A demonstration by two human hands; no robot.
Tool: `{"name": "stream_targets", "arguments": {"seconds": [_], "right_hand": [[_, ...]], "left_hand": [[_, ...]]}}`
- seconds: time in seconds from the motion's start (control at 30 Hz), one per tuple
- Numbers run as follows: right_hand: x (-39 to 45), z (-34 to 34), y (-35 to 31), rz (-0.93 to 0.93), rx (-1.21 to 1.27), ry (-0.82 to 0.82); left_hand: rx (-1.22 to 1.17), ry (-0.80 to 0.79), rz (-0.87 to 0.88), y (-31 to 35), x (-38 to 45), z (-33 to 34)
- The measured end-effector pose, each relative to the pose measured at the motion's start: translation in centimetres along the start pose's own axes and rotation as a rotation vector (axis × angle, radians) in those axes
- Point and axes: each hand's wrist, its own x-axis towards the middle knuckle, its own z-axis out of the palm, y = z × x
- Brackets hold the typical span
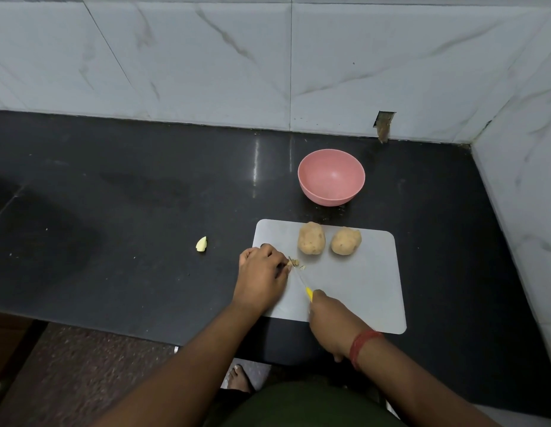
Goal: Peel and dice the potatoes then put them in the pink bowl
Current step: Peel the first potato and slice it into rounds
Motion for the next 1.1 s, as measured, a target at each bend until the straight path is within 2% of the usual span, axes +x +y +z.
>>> {"name": "stream_targets", "arguments": {"seconds": [0.2,0.37,0.7,1.1], "right_hand": [[-1.5,1.4,2.5,-0.039,0.049,0.055],[-1.3,1.0,1.5,-0.052,0.059,0.119],[-0.6,0.8,0.2,-0.035,-0.022,0.114],[-0.7,0.5,0.6,0.011,-0.032,0.035]], "left_hand": [[-0.036,0.017,0.005,0.0,-0.1,0.1],[-0.14,0.029,-0.033,-0.6,-0.5,0.3],[-0.204,0.041,-0.054,-0.4,-0.5,0.2],[-0.163,0.047,-0.064,-0.3,-0.3,0.4]]}}
